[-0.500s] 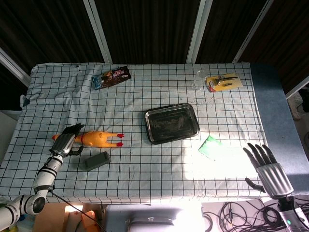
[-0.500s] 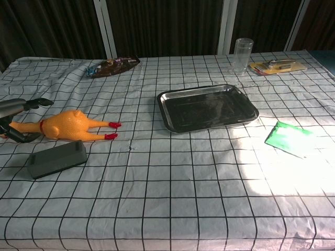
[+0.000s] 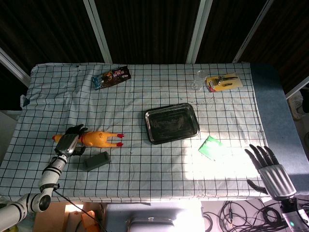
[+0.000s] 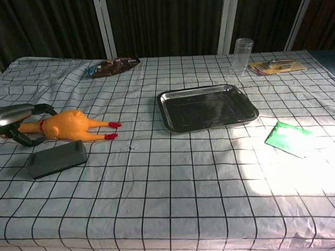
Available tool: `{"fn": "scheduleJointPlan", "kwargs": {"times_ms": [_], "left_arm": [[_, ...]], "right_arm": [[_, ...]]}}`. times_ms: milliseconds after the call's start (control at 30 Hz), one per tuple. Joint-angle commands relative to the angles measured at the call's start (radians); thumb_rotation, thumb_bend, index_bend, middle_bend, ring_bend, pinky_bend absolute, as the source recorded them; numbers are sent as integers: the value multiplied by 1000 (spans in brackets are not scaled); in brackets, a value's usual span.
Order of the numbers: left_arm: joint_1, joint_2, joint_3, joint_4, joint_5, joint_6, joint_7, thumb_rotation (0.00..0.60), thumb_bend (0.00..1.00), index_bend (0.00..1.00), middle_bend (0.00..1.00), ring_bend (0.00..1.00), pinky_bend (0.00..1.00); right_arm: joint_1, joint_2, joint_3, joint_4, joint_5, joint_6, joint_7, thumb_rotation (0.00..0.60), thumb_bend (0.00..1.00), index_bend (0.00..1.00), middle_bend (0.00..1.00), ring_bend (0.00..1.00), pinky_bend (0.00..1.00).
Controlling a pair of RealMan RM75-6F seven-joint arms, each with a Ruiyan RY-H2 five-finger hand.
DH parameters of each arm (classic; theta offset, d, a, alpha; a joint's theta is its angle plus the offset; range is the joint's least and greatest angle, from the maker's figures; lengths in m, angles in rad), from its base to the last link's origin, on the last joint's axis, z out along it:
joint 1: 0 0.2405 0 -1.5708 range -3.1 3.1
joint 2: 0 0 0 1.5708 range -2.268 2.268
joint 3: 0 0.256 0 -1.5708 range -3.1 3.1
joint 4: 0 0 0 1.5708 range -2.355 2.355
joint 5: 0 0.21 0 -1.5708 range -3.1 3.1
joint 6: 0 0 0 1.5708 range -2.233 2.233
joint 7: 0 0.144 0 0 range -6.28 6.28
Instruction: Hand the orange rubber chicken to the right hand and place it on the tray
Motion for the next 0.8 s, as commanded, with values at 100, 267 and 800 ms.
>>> {"fn": "scheduleJointPlan", "kwargs": {"times_ms": [100, 267, 800], "left_arm": [[-1, -44, -4, 51, -9, 34, 28, 600, 432, 518, 125, 2, 0], [13, -70, -5, 72, 48, 135, 18, 600, 519, 692, 243, 82, 60], [68, -26, -18, -39, 204, 354, -222, 600, 759, 660, 672, 437, 638]], "right_arm": [[-3, 5, 2, -1, -1, 1, 6, 600, 150, 0, 0, 0, 0], [-4, 5, 2, -3, -2, -2, 4, 600, 150, 0, 0, 0, 0], [10, -5, -2, -8, -46, -13, 20, 600, 150, 0, 0, 0, 0]]}}
